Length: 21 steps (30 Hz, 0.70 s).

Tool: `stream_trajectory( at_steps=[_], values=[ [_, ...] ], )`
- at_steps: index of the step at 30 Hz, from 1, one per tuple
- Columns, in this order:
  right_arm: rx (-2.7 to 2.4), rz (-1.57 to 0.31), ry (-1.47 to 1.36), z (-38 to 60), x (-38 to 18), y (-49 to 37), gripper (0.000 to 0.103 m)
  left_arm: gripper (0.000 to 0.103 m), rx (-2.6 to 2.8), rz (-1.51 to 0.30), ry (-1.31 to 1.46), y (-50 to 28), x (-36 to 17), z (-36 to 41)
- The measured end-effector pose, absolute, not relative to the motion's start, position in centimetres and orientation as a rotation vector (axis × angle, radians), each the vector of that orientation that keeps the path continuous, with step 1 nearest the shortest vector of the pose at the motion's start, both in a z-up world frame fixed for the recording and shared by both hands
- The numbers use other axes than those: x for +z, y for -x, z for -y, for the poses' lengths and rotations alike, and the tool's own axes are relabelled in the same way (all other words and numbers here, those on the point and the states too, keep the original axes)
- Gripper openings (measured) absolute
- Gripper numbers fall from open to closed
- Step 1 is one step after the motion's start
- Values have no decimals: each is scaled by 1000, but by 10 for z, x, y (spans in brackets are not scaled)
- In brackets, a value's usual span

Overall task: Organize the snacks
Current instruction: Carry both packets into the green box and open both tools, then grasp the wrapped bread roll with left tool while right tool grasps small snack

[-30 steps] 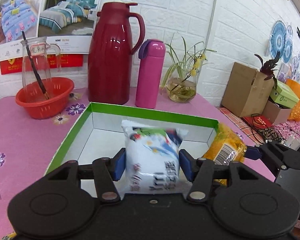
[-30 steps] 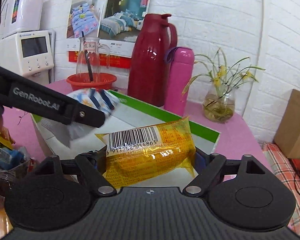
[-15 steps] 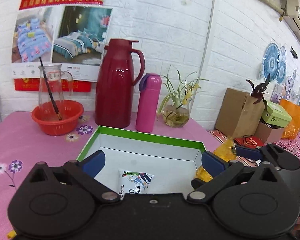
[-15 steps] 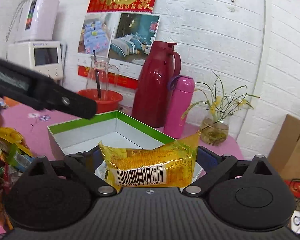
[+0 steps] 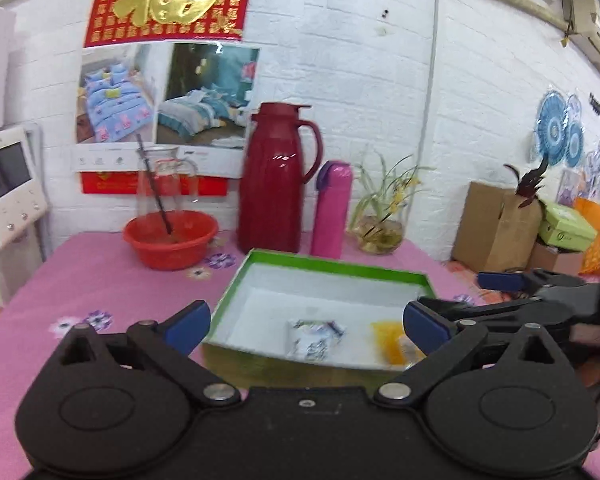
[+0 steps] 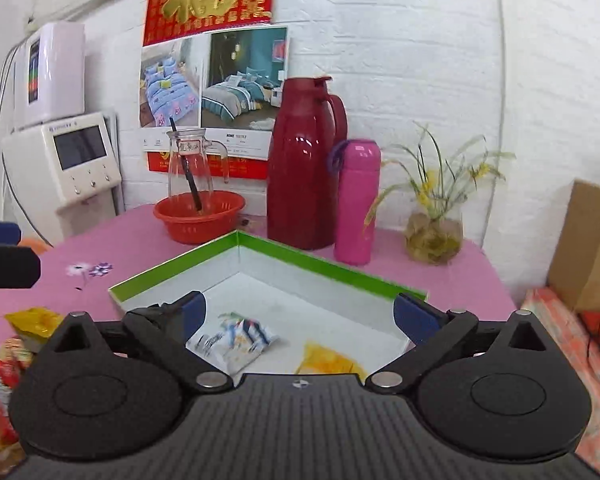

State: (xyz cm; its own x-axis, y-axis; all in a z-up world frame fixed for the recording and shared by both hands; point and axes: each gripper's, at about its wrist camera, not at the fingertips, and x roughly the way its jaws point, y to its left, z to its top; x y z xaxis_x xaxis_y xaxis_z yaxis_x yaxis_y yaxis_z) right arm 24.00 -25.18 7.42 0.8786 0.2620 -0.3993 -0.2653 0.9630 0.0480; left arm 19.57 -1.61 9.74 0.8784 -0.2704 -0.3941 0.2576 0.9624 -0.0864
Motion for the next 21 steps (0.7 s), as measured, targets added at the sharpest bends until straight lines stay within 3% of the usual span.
stream_trajectory(
  at_steps=[9,21],
  values=[
    [411,-470,-84,241,44,-148,103,103,-283,-498,58,-128,60,-16],
    [575,-480,43,192,18,-48,103,103,-240,-589,142,-42,23,-52]
  ],
)
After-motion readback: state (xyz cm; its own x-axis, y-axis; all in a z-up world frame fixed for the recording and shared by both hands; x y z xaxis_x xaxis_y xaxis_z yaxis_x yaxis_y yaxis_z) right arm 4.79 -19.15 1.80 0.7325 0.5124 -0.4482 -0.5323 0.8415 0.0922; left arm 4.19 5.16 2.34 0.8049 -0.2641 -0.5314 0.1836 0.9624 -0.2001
